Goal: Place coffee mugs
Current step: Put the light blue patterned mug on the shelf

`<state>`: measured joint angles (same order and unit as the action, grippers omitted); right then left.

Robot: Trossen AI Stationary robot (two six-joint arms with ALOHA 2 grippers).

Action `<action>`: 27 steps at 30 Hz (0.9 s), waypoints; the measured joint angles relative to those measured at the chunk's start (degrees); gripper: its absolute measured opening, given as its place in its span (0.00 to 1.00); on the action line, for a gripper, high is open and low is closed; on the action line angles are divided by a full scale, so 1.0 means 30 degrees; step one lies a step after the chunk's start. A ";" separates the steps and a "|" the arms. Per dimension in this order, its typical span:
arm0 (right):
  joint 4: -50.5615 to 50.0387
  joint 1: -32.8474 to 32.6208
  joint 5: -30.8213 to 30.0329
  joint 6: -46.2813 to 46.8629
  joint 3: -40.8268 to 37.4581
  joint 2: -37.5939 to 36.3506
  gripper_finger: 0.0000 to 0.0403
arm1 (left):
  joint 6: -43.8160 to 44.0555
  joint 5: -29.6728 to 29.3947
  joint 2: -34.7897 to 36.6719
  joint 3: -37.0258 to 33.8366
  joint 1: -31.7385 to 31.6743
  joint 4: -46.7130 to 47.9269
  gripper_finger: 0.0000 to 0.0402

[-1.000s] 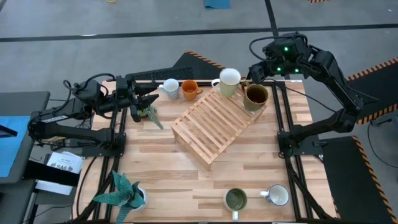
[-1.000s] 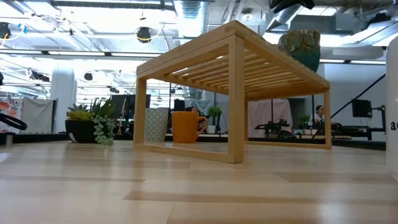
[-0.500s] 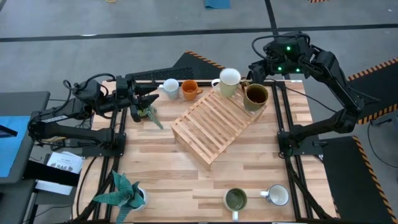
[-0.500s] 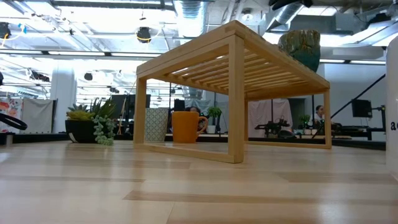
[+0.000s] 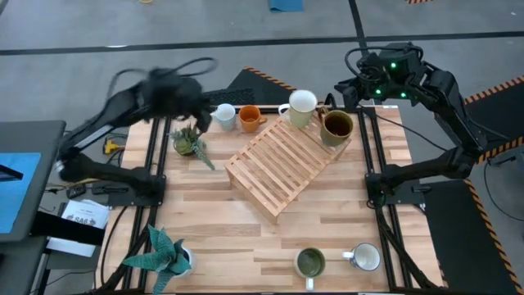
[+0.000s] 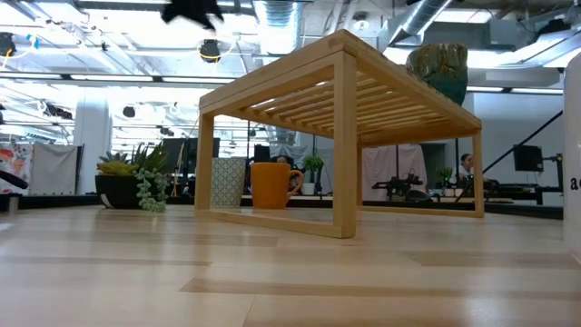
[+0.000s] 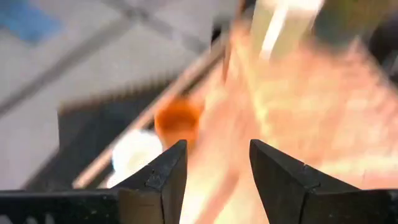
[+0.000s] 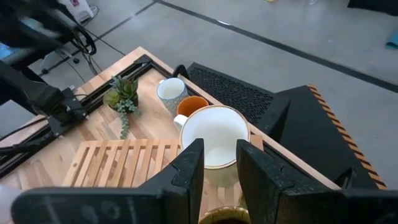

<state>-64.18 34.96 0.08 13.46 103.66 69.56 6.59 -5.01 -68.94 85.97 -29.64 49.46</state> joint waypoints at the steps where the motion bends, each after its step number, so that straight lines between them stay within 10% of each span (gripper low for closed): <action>1: 0.0000 0.0000 -0.0004 0.0001 0.0000 0.0007 0.30 | -0.0664 0.0969 -0.0776 0.0128 -0.0665 0.0625 0.39; 7: 0.0000 -0.0036 -0.0015 0.0049 0.0000 0.0015 0.30 | -0.2869 0.4122 -0.4938 -0.0007 -0.3463 0.2241 0.39; 27: 0.0046 -0.0036 -0.0044 0.1025 0.0000 0.0184 0.30 | -0.6673 0.1743 -1.1136 -0.0007 -0.4628 -0.0184 0.39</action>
<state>-64.04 34.85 -0.05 16.53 103.66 70.11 -13.43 0.21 -102.35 85.95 -43.53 48.90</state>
